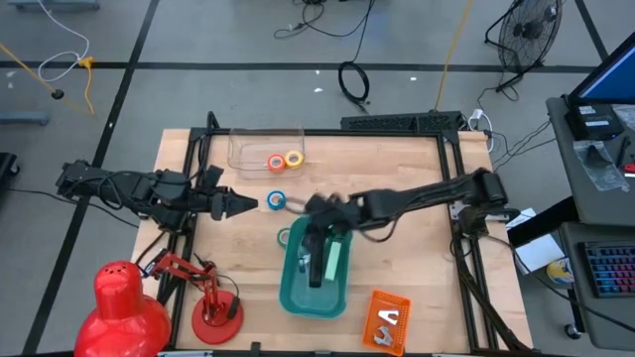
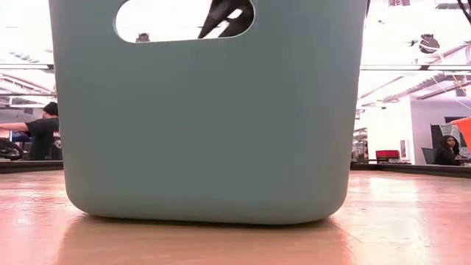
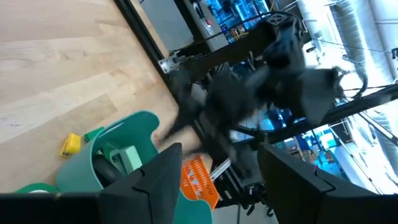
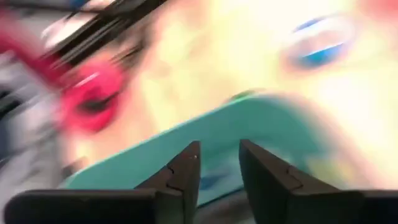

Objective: Pick and place Stapler, Stapler remover, tape
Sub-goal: Adjust the green bin

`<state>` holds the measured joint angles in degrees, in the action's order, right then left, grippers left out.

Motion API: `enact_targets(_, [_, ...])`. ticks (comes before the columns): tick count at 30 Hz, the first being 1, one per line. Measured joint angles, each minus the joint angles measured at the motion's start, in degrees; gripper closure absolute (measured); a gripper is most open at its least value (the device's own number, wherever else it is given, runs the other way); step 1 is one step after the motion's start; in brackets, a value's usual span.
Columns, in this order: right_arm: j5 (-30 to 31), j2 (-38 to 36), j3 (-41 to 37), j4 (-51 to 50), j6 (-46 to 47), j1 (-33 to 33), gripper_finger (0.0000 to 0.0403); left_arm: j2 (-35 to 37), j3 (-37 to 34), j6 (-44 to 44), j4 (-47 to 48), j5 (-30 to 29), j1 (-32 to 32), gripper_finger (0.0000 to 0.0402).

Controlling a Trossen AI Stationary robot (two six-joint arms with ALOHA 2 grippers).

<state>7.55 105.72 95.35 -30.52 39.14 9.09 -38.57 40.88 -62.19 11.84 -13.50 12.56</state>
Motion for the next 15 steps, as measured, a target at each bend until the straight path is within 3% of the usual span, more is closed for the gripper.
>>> enact_targets(4, [18.1, -4.7, 0.0, -4.7, -2.0, -0.9, 0.0339, 0.0, 0.0, 0.2, 0.0, 0.0, 0.0, 0.0188])
enact_targets(8, [29.1, -6.3, 0.0, -9.7, -4.4, -2.3, 0.0384, 0.0, 0.0, 0.2, 0.0, 0.1, 0.0, 0.0188])
enact_targets(11, [29.0, -5.6, -0.8, -12.1, -4.4, -4.4, 0.0399, 0.0, 0.0, 0.1, 0.0, 0.6, 0.0, 0.0188])
enact_targets(15, [19.7, -3.3, -5.6, -10.3, -2.1, -6.8, 0.0400, 0.0, 0.0, -0.1, -0.4, 1.7, 0.1, 0.0188])
